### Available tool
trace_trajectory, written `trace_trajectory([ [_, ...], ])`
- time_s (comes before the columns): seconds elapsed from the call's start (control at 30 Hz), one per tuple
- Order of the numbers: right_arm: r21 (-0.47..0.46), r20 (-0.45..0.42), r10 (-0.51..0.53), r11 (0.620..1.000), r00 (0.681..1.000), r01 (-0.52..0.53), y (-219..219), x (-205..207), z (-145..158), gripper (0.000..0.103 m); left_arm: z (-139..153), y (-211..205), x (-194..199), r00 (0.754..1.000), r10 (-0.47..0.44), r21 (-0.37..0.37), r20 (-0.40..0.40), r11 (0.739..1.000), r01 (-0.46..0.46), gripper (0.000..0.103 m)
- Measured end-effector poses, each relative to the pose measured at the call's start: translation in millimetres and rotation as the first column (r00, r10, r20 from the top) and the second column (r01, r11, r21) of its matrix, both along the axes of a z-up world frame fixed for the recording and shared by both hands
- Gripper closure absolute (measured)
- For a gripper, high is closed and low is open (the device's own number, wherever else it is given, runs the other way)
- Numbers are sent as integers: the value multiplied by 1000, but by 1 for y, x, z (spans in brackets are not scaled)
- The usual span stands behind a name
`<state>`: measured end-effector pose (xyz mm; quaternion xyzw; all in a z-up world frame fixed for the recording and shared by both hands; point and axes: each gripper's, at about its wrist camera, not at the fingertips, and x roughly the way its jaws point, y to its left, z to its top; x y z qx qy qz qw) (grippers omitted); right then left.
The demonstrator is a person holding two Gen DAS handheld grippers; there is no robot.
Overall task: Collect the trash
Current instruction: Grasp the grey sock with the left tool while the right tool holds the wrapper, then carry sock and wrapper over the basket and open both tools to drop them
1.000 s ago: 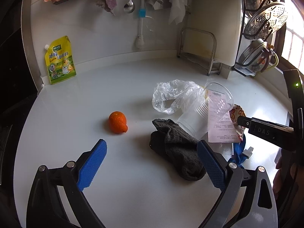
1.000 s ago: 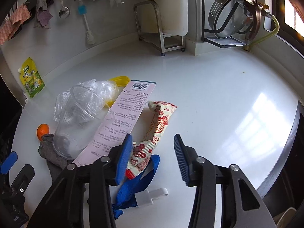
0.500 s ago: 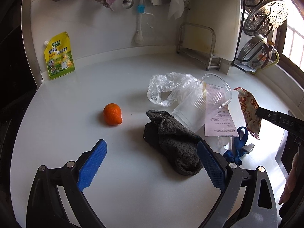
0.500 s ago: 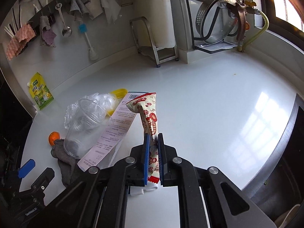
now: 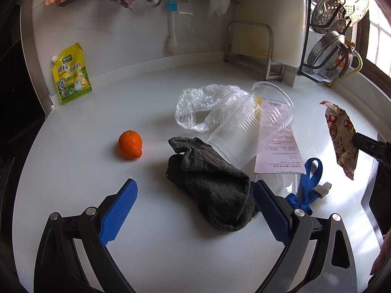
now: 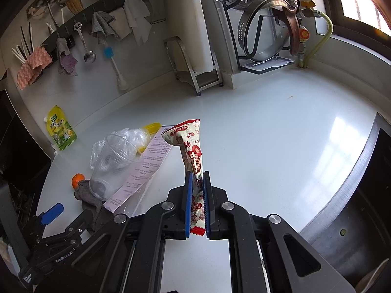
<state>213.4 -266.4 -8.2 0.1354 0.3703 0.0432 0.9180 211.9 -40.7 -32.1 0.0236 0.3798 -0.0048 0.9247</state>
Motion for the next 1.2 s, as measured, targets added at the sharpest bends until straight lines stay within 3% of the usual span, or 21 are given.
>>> trace_trajectory([
  [0.3,8,21,18,1000,1000,-18,2,-3,4,95,-9,5,14,999,21,-30,-33,999,-22,10],
  [0.37,11,18,21,1000,1000,-21,2,-3,3,95,-10,5,15,999,9,-45,-44,999,-11,20],
  [0.5,16,18,25,1000,1000,-26,3,-3,3,95,-13,4,16,997,-27,-78,-68,997,22,52],
  [0.7,12,21,27,1000,999,-27,2,-4,3,95,-12,8,12,996,-61,-124,-67,991,53,71],
  [1.2,-23,22,29,999,999,-29,9,-14,4,95,14,30,-23,997,-78,-79,5,994,78,81],
])
